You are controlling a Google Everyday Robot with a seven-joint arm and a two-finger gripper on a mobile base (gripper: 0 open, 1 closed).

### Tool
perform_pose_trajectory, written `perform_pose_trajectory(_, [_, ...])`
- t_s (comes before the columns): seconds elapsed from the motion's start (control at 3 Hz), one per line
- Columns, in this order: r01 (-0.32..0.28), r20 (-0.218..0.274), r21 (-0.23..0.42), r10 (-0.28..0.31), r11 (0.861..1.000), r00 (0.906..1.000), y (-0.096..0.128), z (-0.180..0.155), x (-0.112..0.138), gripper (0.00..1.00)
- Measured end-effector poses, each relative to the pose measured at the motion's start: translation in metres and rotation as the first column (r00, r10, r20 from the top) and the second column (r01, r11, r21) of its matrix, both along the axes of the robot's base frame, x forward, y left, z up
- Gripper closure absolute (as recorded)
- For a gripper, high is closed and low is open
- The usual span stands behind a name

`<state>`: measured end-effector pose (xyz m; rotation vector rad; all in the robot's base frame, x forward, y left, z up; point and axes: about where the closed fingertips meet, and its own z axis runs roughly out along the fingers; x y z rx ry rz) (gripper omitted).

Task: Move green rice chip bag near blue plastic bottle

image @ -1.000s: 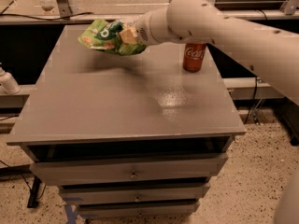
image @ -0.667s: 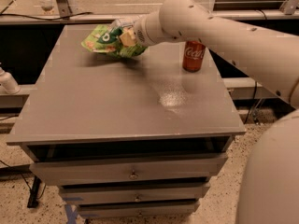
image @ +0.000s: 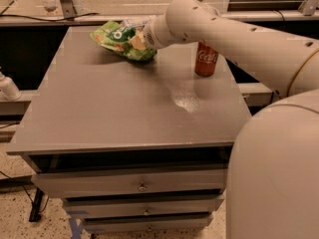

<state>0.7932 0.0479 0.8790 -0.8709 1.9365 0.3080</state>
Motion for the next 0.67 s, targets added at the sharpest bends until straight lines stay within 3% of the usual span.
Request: perform_pose_trajectory(0.67, [0.022, -0.005, -0.015, -0.022, 1.0, 0.9997, -0.0101, -0.0053, 0.0033, 0.36])
